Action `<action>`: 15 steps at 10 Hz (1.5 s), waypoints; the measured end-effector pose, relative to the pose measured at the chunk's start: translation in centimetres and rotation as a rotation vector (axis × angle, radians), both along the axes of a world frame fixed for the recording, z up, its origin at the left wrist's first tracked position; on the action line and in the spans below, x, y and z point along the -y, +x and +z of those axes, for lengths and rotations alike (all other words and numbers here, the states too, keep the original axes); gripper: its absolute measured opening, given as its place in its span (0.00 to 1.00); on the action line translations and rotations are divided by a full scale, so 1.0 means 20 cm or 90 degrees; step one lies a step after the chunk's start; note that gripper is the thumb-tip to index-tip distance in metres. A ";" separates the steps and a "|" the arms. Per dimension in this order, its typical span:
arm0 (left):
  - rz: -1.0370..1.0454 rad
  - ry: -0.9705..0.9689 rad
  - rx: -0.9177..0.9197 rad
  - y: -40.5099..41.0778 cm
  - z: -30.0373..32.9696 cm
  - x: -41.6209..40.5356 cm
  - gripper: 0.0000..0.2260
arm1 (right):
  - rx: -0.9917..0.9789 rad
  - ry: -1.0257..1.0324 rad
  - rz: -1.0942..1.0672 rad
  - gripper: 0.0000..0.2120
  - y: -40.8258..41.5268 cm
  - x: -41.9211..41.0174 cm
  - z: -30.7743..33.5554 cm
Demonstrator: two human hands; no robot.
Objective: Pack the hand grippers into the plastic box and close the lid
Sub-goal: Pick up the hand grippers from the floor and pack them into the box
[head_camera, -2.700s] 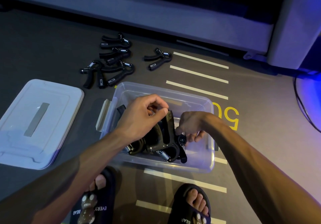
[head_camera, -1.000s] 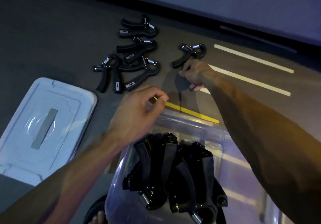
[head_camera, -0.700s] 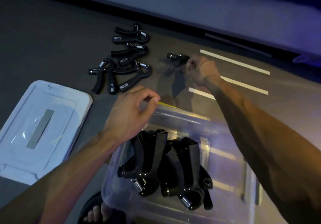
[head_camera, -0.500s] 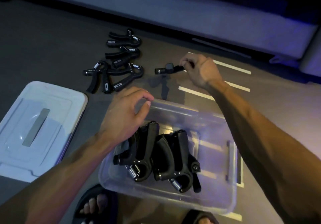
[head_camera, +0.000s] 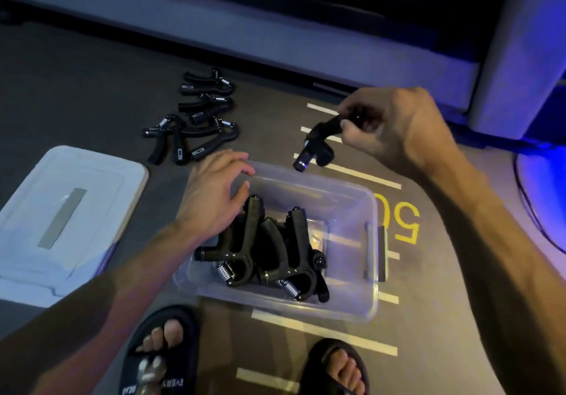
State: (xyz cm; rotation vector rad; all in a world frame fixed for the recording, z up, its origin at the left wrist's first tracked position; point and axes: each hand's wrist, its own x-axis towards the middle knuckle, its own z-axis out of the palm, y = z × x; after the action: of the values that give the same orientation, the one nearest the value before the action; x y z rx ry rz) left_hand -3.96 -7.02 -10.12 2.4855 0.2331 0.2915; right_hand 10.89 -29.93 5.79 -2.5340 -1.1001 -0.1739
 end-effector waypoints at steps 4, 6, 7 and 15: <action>-0.006 0.020 -0.013 0.00 -0.02 -0.01 0.12 | -0.253 -0.346 0.023 0.13 -0.16 0.11 -0.12; -0.006 0.056 -0.018 0.01 -0.04 0.00 0.14 | -0.334 -0.437 0.018 0.16 -0.26 0.11 -0.45; -0.004 0.066 -0.023 0.01 -0.04 0.00 0.14 | -0.377 -0.459 0.047 0.17 -0.30 0.14 -0.53; 0.000 0.076 -0.021 0.00 -0.02 0.01 0.13 | -0.495 -0.486 0.074 0.24 -0.30 0.16 -0.57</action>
State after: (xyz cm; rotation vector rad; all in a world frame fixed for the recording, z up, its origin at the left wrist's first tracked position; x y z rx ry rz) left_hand -3.89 -7.28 -10.42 2.6097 0.2366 0.2720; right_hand 4.81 -33.16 -5.54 -2.6614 -1.0724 1.3743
